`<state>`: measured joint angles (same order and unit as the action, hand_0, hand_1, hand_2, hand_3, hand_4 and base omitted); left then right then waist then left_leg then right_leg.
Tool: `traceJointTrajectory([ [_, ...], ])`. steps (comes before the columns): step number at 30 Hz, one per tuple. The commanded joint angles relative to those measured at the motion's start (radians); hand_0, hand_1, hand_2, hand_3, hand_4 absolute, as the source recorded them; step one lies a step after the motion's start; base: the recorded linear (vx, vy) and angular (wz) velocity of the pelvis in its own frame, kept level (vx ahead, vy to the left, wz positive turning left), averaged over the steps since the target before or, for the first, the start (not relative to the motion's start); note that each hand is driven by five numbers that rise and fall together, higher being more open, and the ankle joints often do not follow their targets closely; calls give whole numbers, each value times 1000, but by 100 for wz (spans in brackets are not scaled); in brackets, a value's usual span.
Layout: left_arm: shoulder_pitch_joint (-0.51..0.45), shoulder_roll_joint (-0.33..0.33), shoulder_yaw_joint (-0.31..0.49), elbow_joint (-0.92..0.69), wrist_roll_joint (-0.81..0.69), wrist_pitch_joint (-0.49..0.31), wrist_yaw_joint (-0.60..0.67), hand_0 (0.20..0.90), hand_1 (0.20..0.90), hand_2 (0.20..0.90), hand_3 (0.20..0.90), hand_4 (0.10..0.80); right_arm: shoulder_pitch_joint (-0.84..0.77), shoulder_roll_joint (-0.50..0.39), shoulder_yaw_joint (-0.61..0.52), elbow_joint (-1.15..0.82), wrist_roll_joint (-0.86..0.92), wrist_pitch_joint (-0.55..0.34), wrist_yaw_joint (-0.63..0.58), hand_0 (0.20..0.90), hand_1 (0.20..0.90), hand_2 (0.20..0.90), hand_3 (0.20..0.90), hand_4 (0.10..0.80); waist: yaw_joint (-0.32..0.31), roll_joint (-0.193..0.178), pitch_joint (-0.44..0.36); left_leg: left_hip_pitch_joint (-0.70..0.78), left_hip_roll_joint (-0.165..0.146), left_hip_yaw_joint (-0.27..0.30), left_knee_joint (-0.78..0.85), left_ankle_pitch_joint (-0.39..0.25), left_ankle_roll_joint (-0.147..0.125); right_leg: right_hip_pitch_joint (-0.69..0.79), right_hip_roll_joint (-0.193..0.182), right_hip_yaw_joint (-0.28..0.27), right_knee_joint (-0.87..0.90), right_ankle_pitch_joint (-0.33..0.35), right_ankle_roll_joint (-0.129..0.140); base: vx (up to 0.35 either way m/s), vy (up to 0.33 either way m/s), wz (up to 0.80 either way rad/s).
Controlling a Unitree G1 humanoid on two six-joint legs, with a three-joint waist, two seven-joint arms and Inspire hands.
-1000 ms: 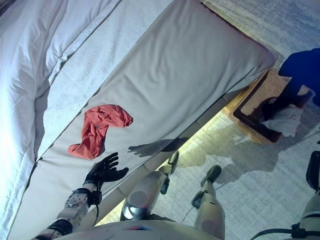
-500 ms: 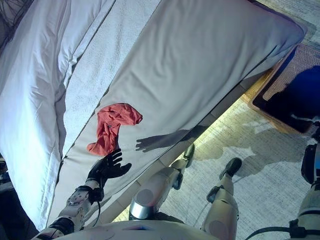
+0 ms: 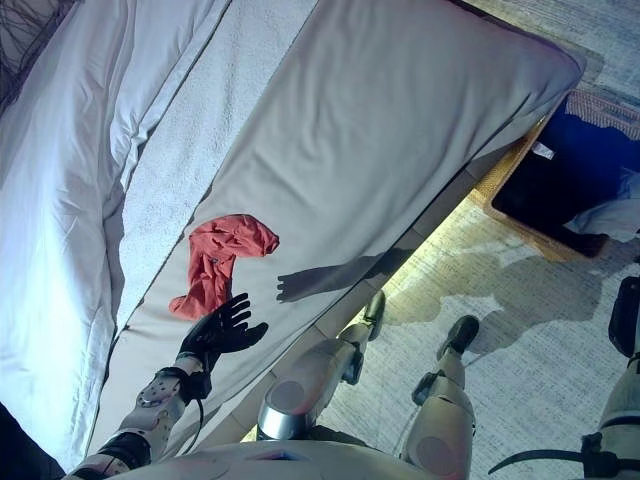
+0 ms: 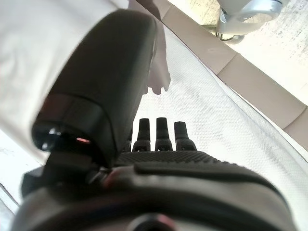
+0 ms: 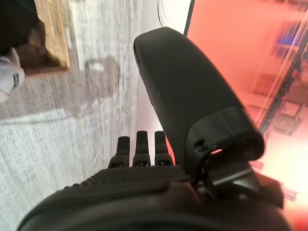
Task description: Pick up the clothes from the bed and place them into the basket
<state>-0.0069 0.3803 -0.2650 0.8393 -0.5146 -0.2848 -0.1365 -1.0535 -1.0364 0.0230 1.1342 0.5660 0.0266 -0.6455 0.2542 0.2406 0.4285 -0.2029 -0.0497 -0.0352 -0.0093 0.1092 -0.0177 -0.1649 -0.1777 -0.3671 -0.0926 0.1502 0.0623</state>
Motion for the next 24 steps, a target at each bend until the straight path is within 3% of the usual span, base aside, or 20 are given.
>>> traceJointTrajectory([
  [1, 63, 40, 15, 28, -22, -33, -1, 900, 900, 900, 900, 800, 116, -40, 88, -180, -36, -77, 85, 900, 900, 900, 900, 800, 4, -57, -80, -13, 32, -63, -71, 30, -73, 16, -5, -28, 146, -148, 33, 0, 0, 0],
  [7, 70, 29, 85, 45, 18, -18, 0, 900, 900, 900, 900, 800, 408, 181, 25, -350, -35, -91, 247, 900, 900, 900, 900, 800, 20, -114, -120, 26, 56, -62, -66, 19, -76, 72, 16, -63, 148, -162, 16, 38, -72, -1],
  [13, 87, -15, 176, 103, 95, -11, 30, 900, 900, 900, 900, 800, 643, 467, 135, -536, -148, -125, 297, 900, 900, 900, 900, 800, 60, -186, -180, 89, 83, -49, -37, 2, -81, 186, 49, -112, 144, -181, -12, 201, -117, 29],
  [16, 91, -25, 174, 125, 187, -10, 42, 900, 900, 900, 900, 800, 719, 496, 174, -554, -219, -130, 311, 900, 900, 900, 900, 800, 63, -204, -200, 82, 66, 57, 51, -34, -68, 249, 39, -187, 153, -189, -17, 228, -68, 81],
  [17, 82, -24, 169, 132, 209, 1, 47, 900, 900, 900, 900, 800, 745, 505, 183, -555, -241, -131, 325, 900, 900, 900, 900, 800, 57, -209, -209, 83, 69, 154, 69, -57, -75, 292, 36, -222, 162, -218, -10, 212, -47, 110],
  [18, 71, -21, 161, 141, 235, 8, 48, 900, 900, 900, 900, 800, 765, 515, 189, -551, -258, -146, 334, 900, 900, 900, 900, 800, 49, -209, -219, 69, 77, 242, 81, -57, -67, 320, 29, -272, 176, -228, -6, 261, 6, 120],
  [19, 61, -20, 154, 154, 253, 14, 52, 900, 900, 900, 900, 800, 780, 527, 204, -544, -279, -164, 364, 900, 900, 900, 900, 800, 48, -209, -234, 52, 83, 292, 95, -55, -59, 341, 25, -302, 196, -245, -5, 206, 109, 159],
  [21, 56, -15, 158, 167, 261, 28, 59, 900, 900, 900, 900, 800, 764, 552, 247, -508, -318, -165, 422, 900, 900, 900, 900, 800, 55, -220, -263, 60, 63, 273, 97, -73, -34, 344, 21, -297, 229, -276, -3, 258, 141, 169],
  [22, 52, -15, 162, 165, 283, 34, 79, 900, 900, 900, 900, 800, 753, 581, 289, -489, -310, -123, 557, 900, 900, 900, 900, 800, 61, -235, -283, 72, 38, 268, 104, -87, -9, 362, -2, -282, 276, -259, 18, 274, 135, 78],
  [24, 44, -6, 158, 137, 272, 52, 74, 900, 900, 900, 900, 800, 752, 607, 324, -476, -318, -111, 642, 900, 900, 900, 900, 800, 67, -257, -294, 88, 5, 261, 104, -104, 38, 363, -55, -259, 383, -173, 68, 251, 194, 59],
])
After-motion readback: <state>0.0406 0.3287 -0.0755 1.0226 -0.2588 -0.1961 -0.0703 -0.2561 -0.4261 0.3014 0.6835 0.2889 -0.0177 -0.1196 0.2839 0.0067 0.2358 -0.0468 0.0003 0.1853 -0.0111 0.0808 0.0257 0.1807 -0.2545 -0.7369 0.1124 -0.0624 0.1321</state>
